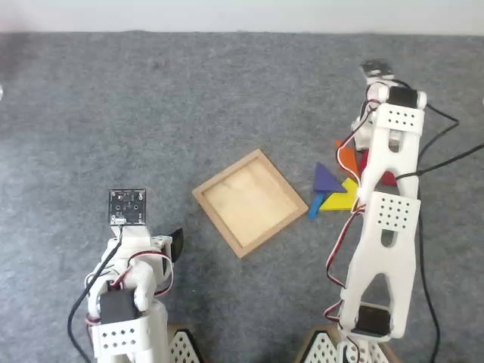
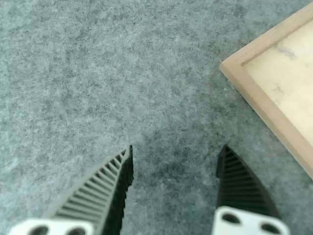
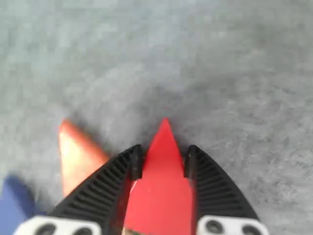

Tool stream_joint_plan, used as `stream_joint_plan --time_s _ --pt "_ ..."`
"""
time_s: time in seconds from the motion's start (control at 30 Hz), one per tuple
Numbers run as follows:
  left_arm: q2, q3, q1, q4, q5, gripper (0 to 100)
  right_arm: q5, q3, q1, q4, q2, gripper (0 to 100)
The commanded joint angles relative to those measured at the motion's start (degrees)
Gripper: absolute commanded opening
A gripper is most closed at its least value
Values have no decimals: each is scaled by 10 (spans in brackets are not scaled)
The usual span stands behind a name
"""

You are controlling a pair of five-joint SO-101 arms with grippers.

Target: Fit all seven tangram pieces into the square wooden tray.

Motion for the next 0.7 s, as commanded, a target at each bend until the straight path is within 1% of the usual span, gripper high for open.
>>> stream_joint_plan --time_s 0.0,0.07,0.13,0.23,0.33,0.47,0.67 --pt "-12 -13 -1 3 4 271 105 -94 -13 51 -11 243" --pt "-12 -13 -1 3 4 271 131 -120 -9 51 -11 289" --pt "-12 -13 -1 3 4 271 170 -123 -10 52 -11 297" --pt "-12 -13 -1 3 4 271 253 -91 -12 54 -11 297" --pt "-12 -13 0 3 4 271 329 -26 0 54 -22 297" --pt "-12 -13 0 3 4 271 359 98 3 54 -91 297" --pt "-12 -13 0 3 4 271 401 302 -7 49 -262 297"
